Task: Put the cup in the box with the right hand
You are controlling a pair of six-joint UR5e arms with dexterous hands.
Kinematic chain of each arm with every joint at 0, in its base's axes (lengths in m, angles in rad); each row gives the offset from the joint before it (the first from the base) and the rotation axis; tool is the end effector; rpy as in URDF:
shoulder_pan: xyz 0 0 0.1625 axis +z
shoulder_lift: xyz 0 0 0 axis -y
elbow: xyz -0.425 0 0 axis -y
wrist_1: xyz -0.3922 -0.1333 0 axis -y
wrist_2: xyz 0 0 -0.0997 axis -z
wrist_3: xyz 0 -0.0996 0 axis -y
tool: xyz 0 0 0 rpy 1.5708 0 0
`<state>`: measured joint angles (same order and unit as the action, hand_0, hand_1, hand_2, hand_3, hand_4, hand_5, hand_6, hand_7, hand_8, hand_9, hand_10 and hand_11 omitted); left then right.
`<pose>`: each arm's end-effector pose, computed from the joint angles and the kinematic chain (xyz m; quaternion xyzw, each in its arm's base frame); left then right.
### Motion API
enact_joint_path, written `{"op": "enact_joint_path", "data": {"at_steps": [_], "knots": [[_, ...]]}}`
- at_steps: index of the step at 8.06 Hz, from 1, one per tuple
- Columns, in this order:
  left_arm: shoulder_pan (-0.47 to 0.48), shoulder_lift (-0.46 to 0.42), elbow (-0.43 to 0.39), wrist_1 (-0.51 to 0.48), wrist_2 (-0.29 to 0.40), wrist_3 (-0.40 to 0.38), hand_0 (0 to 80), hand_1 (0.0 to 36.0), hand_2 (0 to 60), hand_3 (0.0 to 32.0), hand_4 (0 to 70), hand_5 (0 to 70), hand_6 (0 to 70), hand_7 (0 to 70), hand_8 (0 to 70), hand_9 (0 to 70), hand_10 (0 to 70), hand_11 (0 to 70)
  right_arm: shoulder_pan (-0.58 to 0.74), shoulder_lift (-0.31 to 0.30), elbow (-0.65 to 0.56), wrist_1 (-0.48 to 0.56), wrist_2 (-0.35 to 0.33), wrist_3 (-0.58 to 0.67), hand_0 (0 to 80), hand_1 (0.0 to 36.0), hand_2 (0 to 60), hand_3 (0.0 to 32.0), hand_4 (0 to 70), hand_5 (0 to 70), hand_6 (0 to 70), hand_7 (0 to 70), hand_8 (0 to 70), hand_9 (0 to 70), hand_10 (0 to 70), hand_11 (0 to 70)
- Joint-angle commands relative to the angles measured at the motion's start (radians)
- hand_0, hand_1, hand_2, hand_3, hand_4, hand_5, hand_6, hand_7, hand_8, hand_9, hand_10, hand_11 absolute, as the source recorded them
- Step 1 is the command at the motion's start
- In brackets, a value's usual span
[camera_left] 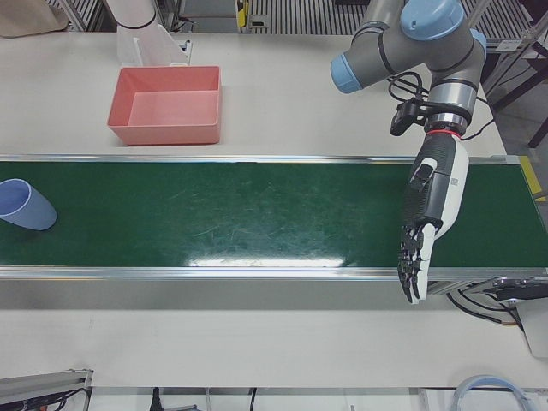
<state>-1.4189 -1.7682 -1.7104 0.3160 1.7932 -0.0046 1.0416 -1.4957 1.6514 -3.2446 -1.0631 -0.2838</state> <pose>-0.0264 -0.5632 0.5472 -0.1329 0.7018 -0.6876 0.1302 -0.1014 -0.5333 0.6205 0.0856 -0.7181 0.6839 0.0961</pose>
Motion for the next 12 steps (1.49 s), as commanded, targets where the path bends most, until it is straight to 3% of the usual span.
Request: {"op": "enact_joint_path", "data": {"at_steps": [1,12], "knots": [[0.0,0.0,0.0,0.0,0.0,0.0,0.0,0.0,0.0,0.0,0.0,0.0,0.0,0.0,0.0,0.0,0.0,0.0,-0.005,0.0,0.004,-0.001,0.0,0.0,50.9,4.1,0.0,32.0,36.5,5.6,5.1,39.3,16.7,21.1,8.9,13.3],[0.0,0.0,0.0,0.0,0.0,0.0,0.0,0.0,0.0,0.0,0.0,0.0,0.0,0.0,0.0,0.0,0.0,0.0,-0.012,0.0,0.022,-0.003,-0.008,0.003,51.5,5.0,0.0,32.0,36.5,5.7,5.0,39.3,16.5,21.4,7.9,11.9]]}}
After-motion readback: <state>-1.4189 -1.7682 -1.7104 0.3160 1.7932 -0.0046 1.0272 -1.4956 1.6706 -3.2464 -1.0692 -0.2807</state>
